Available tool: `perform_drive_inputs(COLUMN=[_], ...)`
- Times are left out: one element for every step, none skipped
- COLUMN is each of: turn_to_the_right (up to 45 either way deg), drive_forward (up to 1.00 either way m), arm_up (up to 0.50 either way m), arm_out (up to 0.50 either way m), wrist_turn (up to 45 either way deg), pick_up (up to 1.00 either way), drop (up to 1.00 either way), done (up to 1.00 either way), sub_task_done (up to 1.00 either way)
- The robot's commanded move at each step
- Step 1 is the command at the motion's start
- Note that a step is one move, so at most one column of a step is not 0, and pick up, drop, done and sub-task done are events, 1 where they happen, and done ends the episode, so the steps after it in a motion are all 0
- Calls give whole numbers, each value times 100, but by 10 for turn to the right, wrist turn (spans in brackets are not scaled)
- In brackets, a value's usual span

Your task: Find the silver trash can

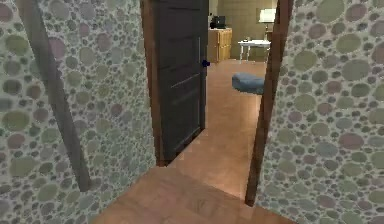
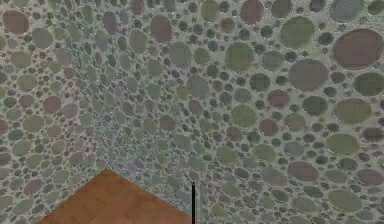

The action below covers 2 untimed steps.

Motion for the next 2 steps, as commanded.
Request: perform_drive_inputs(turn_to_the_right=[0,-120], drive_forward=[100,0], arm_up=[0,0], arm_out=[0,0], wrist_turn=[0,0], pick_up=[0,0], drop=[0,0], done=[0,0], sub_task_done=[0,0])
